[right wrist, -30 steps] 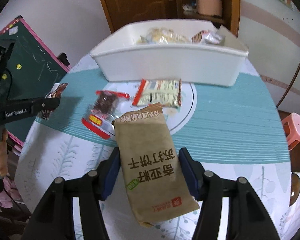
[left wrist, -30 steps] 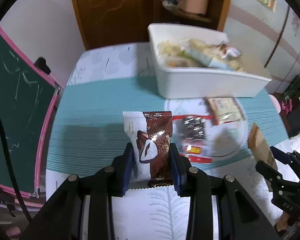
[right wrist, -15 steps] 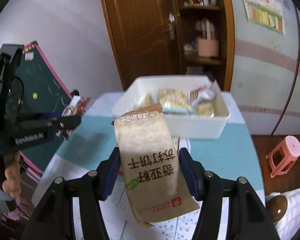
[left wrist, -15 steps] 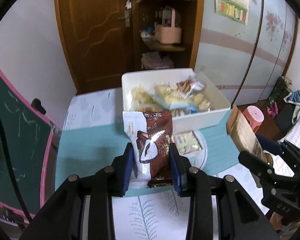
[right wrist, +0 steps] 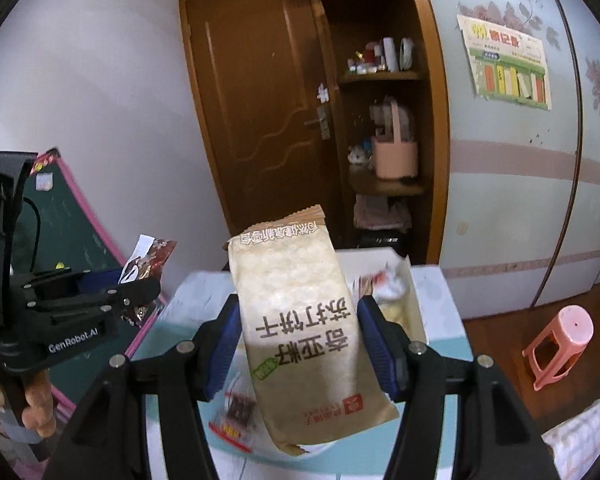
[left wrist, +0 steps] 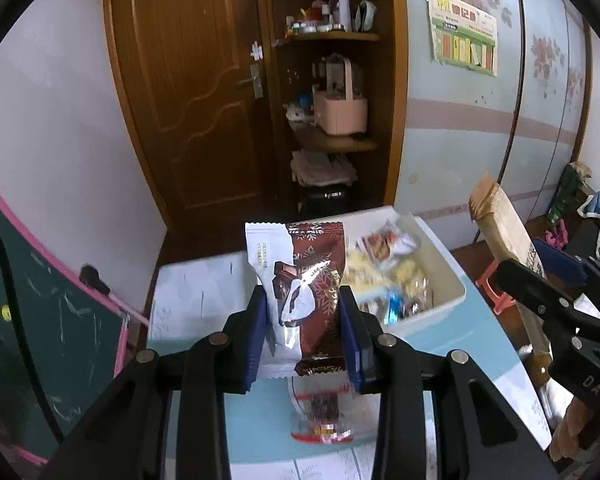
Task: Organize snacks
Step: 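Lift both held snacks up over the white bin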
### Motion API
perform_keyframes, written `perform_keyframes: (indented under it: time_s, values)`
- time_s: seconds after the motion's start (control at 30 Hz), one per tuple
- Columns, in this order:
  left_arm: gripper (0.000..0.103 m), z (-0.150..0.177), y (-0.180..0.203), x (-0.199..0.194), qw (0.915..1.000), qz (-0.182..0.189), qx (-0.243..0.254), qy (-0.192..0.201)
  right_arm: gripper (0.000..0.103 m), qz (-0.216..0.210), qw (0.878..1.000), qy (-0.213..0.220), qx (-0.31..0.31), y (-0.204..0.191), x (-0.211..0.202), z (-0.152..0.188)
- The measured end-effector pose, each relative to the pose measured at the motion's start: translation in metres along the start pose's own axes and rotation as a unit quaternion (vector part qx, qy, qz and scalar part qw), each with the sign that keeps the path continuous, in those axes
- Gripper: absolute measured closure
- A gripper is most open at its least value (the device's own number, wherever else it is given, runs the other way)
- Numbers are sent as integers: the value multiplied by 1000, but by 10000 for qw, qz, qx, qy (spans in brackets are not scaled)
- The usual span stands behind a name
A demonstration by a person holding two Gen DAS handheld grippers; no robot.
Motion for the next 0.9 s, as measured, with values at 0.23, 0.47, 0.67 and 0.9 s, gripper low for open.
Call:
perform_keyframes:
  time_s: [0.23,0.47,0.67,0.9]
  values:
    - [71,-56,-7,17,9998,-153,-32,132,44,49,9997,213,94,3,15,-57]
    - [71,-89,-20,67,9996,-243,-138,-49,44,329,9992,83,213,13,56,-87]
    - [70,-82,-10,118,9991,-245,106,-342,44,605,9974,-335,215,23,104,-76]
    - [38,-60,-12,163,9959,-417,302,-741,44,673,9929,-969,156,29,150,-39]
Point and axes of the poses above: each gripper's, at about its wrist camera, not at the fingertips, and x roughly the way its jaws point, y to its right, z to its underside, the point moved 10 cm from there along x, roughly the way its jaws point, and after that the axes turned 2 degrees about -y, right-handed, at the moved point
